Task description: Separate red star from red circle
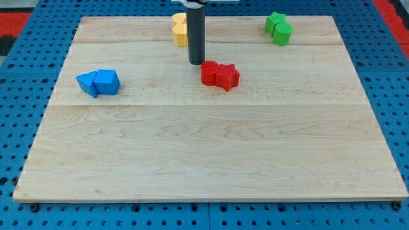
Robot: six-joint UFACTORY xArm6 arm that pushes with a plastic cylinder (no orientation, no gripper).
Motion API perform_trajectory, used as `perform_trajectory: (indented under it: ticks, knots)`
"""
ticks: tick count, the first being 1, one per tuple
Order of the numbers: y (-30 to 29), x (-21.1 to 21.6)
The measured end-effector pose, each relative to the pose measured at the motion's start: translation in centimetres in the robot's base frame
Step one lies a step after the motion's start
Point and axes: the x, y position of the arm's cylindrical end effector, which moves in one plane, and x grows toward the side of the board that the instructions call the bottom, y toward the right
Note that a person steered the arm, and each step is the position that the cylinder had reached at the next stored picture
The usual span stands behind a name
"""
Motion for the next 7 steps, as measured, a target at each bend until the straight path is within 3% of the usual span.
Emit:
perform_trajectory:
  ticks: [5,6,7]
  knots:
    - [1.1,0.2]
    - [9.0,1.0]
    - [11.7,5.5]
